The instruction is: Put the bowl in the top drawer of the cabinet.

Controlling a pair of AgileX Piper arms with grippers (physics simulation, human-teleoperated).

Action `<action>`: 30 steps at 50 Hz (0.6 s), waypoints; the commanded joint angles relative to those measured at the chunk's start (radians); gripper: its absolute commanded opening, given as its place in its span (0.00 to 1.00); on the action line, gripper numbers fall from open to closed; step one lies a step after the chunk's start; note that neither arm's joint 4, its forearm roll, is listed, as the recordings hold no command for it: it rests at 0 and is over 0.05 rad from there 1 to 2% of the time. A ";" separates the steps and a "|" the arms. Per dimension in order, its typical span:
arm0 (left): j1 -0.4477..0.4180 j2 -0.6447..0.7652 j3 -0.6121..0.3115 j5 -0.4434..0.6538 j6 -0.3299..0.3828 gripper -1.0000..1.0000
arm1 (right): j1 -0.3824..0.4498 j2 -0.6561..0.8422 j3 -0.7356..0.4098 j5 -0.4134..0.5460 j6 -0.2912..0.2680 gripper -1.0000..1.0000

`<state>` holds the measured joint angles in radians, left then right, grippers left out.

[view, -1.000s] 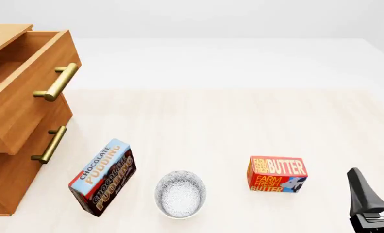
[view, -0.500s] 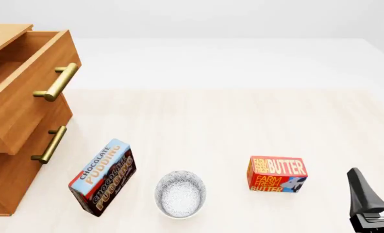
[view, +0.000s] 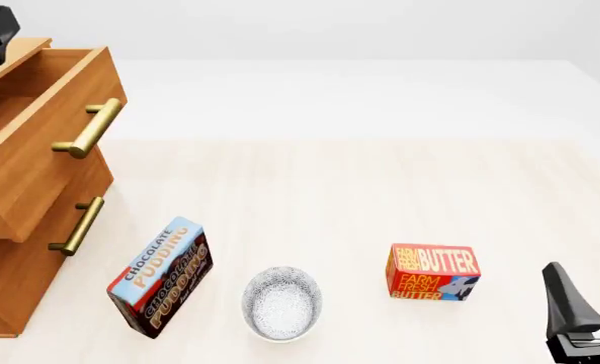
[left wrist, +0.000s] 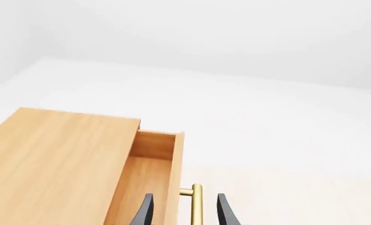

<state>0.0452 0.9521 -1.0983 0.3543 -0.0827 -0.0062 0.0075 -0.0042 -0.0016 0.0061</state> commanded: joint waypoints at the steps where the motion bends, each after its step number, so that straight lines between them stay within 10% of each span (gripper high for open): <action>1: 0.002 0.038 0.023 -0.025 -0.029 1.00 | 0.000 0.000 0.000 0.000 0.000 1.00; 30: 0.016 0.079 0.088 -0.042 -0.071 1.00 | 0.000 0.000 0.000 0.000 0.000 1.00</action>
<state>0.0561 1.0149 -1.0238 0.3183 -0.1436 -0.0063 0.0075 -0.0042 -0.0016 0.0062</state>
